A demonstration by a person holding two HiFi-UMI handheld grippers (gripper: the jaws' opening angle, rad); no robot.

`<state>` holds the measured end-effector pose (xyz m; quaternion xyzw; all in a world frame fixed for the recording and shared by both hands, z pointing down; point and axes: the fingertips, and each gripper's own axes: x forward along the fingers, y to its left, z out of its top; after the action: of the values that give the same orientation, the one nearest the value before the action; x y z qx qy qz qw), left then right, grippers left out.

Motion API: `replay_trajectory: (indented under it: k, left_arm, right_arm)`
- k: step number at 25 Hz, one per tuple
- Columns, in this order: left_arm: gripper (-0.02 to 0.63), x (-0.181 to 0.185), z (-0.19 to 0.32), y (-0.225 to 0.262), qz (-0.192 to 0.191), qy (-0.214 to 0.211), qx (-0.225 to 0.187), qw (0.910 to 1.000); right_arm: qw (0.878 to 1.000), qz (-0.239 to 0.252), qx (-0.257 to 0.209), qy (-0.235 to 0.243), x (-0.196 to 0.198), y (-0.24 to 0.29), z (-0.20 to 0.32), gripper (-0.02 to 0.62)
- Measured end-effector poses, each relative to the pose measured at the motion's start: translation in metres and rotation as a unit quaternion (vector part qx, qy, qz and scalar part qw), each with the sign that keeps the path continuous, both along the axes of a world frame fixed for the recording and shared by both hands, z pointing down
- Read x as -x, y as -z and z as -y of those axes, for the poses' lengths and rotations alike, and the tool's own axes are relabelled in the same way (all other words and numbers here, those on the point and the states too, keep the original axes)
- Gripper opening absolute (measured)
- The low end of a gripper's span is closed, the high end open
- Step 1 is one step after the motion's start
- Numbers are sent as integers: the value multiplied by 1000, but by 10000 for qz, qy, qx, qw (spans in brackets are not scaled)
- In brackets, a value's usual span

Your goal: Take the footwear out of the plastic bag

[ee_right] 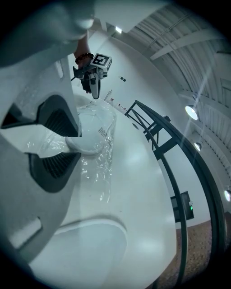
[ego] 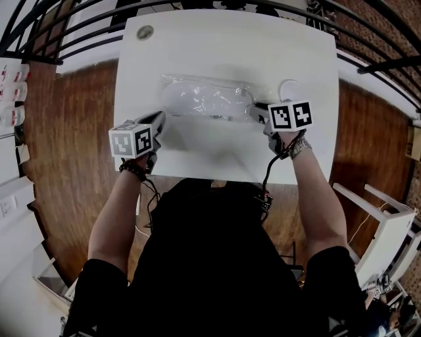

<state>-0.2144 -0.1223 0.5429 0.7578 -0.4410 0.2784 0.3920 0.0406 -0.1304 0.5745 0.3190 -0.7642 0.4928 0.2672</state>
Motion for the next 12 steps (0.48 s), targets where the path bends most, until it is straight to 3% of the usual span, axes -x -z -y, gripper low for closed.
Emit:
replay_trajectory:
  k: [2,3,4,5,10,12]
  left_arm:
    - [26,0,-2,-3,-17,-28,37,10000]
    - [26,0,-2,-4,-12,-42,55,10000]
    - [26,0,-2,-5,-7,-52,53,10000]
    - [26,-1,-2,-3,-3,-55,34,10000]
    - [26,2,0,0,-5,-27,13,10000]
    - [25,3,-1,-1,3,-18,22,10000]
  right_arm:
    - [10000,-27,-8,23,2,0,1,95]
    - [10000,-60,-42,38,2,0,1,69]
    - [9999,-93,-83,46,2,1,2,-3]
    - [9999,-110,-111,48,2,1,2,-8]
    - [9999,-87,-97,17,4,3,1,-6]
    - [10000,-62,-75,-4,3,2,1,41]
